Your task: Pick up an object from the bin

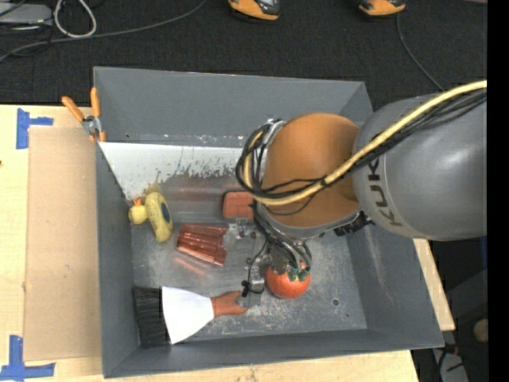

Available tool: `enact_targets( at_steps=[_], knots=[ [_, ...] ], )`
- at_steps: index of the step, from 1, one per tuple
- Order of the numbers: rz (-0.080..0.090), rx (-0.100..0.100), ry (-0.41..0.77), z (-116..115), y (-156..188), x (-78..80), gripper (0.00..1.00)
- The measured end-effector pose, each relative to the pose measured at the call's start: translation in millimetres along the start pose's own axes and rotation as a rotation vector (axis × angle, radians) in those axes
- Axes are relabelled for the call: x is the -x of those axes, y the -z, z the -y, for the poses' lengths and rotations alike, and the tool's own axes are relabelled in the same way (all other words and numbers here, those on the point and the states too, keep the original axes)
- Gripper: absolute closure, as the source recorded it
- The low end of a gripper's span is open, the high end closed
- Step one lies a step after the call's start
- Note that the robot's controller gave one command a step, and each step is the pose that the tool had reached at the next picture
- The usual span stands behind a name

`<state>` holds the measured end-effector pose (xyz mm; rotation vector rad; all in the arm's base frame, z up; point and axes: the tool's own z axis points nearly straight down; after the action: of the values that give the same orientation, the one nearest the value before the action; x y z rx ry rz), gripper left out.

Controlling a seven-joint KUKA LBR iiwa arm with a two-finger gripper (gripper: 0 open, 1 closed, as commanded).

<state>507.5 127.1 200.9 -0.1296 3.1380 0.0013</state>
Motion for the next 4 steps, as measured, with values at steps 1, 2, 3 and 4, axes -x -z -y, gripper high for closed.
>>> enact_targets(
  at_steps=[1, 2, 3, 4],
  knots=[
    [0.003, -0.001, 0.13, -12, -54, -0.2, 0.0],
    [-0.003, 0.002, -0.007, -17, -118, 27.8, 1.0],
    [-0.002, 0.003, -0.009, -17, -118, 27.9, 0.0],
    [-0.003, 0.003, -0.009, -17, -118, 27.9, 0.0]
  ],
)
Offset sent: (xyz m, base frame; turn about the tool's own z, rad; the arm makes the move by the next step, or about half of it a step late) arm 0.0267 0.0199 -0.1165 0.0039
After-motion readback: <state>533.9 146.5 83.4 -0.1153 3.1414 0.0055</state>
